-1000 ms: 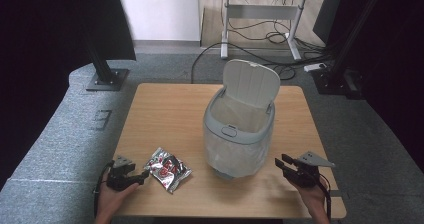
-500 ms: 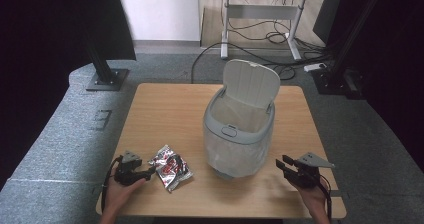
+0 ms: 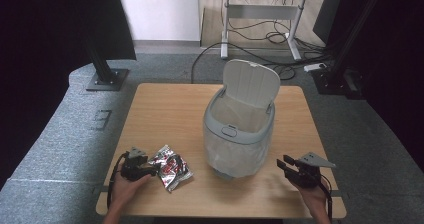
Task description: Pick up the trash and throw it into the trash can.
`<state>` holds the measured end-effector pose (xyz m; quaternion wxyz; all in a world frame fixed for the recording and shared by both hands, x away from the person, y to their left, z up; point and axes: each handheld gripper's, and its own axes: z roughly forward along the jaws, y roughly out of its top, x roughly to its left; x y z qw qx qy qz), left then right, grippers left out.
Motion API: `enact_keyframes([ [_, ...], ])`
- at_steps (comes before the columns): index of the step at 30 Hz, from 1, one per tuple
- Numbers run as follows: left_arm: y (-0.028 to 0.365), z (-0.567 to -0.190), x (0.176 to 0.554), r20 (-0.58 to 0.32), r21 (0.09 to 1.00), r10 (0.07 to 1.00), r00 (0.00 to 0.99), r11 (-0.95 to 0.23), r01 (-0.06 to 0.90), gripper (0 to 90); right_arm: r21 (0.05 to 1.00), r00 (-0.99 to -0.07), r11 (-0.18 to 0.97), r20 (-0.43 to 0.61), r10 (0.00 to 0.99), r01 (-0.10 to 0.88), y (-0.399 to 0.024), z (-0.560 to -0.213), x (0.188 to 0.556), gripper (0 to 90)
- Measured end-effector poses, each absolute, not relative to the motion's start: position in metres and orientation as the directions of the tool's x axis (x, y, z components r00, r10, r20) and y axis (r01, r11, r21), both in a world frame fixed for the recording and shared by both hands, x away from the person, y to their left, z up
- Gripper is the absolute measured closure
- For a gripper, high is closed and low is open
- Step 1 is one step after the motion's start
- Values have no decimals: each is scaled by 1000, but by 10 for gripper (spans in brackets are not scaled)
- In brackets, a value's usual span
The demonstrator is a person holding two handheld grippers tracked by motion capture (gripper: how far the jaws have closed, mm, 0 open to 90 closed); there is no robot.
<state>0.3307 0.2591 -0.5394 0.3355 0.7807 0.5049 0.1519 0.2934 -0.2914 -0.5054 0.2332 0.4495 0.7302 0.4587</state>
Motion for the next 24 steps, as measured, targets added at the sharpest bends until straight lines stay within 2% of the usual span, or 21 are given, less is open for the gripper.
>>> enact_keyframes([
  [3,257,-541,329,-75,688,895,440,-273,673,400,882,-485,172,72,872,439,-291,-504,293,622],
  [6,252,-543,326,-14,705,894,447,-308,639,489,882,-484,170,73,872,439,-292,-504,292,624],
  [10,243,-544,321,-3,717,875,483,-335,611,605,881,-482,171,72,873,442,-292,-505,293,625],
  [18,242,-544,319,21,717,877,480,-348,604,789,882,-477,165,74,876,441,-293,-505,292,629],
  [22,237,-543,317,64,710,872,486,-382,592,846,883,-473,163,74,878,440,-294,-505,293,631],
  [24,236,-542,317,49,708,867,497,-381,595,855,883,-473,163,73,878,440,-294,-505,293,630],
])
